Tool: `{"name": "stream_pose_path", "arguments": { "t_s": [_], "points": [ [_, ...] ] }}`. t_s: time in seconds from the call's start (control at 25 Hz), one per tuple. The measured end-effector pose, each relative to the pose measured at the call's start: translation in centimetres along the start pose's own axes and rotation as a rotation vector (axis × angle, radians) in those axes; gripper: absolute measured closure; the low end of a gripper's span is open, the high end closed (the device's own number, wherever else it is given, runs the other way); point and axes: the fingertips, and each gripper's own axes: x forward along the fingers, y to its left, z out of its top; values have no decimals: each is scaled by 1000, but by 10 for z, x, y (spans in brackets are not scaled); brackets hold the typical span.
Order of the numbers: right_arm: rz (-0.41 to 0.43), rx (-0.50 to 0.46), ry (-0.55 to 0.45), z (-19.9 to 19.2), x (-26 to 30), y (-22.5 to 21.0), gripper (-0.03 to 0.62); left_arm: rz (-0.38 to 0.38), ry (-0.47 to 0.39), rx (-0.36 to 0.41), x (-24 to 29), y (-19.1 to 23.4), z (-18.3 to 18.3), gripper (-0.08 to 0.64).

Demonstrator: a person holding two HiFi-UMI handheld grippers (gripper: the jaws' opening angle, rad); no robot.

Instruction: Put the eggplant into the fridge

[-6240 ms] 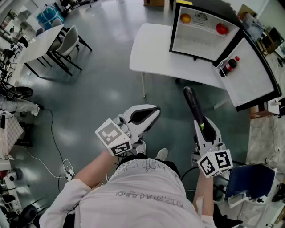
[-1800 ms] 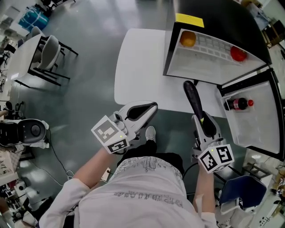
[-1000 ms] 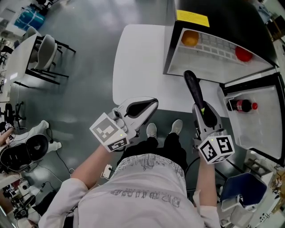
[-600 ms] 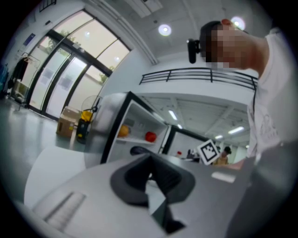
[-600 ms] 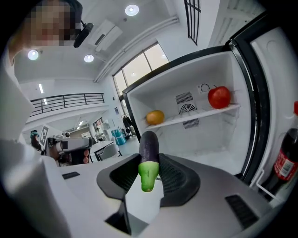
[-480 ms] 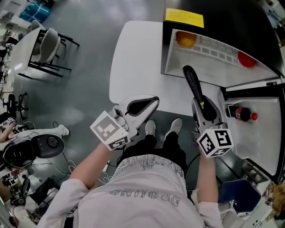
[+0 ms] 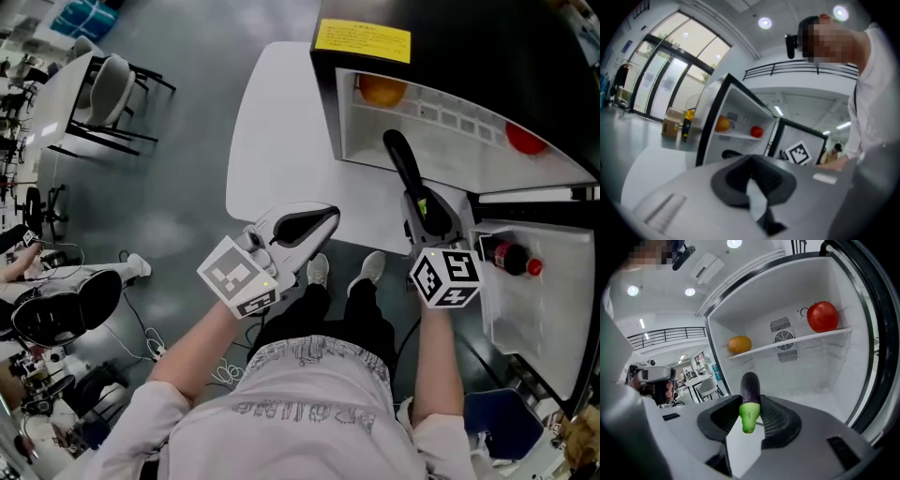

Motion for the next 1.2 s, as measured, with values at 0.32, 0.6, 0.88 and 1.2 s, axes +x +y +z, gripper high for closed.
{"name": "stream_pose_path", "arguments": {
  "t_s": [0.32, 0.6, 0.88, 1.2],
  "points": [
    [-46, -64, 4, -9, 43, -13, 457, 7, 26, 4, 9, 16, -25, 552],
    [-107, -105, 6, -13, 84, -18, 457, 7, 40, 22, 8, 31, -33, 552],
    [-179, -127, 12, -26, 115, -26, 457, 11, 56, 44, 6, 41, -43, 552],
    [-245, -165, 13, -35, 148, -32, 457, 14, 60, 42, 8, 56, -57, 552]
  ]
}}
